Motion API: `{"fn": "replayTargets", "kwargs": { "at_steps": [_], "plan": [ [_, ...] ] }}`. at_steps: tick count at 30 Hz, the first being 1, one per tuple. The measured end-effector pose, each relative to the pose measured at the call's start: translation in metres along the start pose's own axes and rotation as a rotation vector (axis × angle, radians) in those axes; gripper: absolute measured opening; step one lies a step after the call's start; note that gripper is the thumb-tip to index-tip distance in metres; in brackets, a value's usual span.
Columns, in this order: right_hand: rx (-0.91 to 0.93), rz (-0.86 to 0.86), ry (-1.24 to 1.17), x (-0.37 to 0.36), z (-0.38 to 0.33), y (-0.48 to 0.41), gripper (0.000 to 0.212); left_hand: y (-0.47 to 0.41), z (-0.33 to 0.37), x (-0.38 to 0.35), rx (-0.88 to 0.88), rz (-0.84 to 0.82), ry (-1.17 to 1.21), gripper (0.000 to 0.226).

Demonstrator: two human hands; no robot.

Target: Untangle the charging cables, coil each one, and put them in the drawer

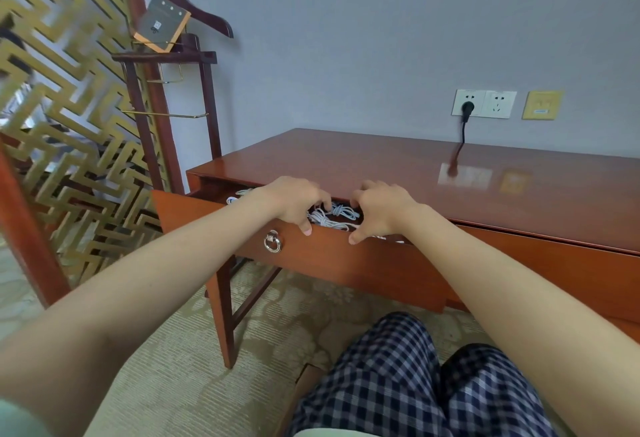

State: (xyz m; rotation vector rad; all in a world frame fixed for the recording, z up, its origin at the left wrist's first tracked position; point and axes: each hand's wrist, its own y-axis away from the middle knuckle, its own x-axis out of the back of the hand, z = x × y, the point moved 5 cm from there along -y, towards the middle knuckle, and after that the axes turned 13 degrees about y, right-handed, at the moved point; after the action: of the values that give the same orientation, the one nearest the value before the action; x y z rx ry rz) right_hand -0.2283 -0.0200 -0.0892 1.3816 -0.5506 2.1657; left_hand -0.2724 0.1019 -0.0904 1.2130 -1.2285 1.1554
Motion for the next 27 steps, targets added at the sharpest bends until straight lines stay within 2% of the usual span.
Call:
{"fn": "replayTargets", "kwargs": {
  "at_steps": [2, 5, 10, 15, 27],
  "plan": [
    [-0.045, -0.017, -0.009, -0.004, 0.005, -0.004, 0.076, -0.007, 0.002, 0.002, 0.01, 0.027, -0.062, 0.065],
    [-0.077, -0.03, -0.013, -0.009, 0.007, -0.008, 0.065, -0.016, 0.007, 0.002, 0.047, 0.039, -0.138, 0.068],
    [-0.131, -0.003, 0.02, -0.009, 0.006, -0.01, 0.04, -0.032, 0.013, -0.003, 0.076, 0.09, -0.329, 0.045],
    [-0.169, 0.033, 0.113, -0.01, 0.002, -0.014, 0.02, -0.04, 0.015, -0.004, 0.094, 0.114, -0.34, 0.039],
    [-0.219, 0.107, 0.076, -0.022, 0.01, -0.028, 0.027, -0.046, 0.006, -0.017, 0.143, 0.121, -0.31, 0.042]
  ]
}}
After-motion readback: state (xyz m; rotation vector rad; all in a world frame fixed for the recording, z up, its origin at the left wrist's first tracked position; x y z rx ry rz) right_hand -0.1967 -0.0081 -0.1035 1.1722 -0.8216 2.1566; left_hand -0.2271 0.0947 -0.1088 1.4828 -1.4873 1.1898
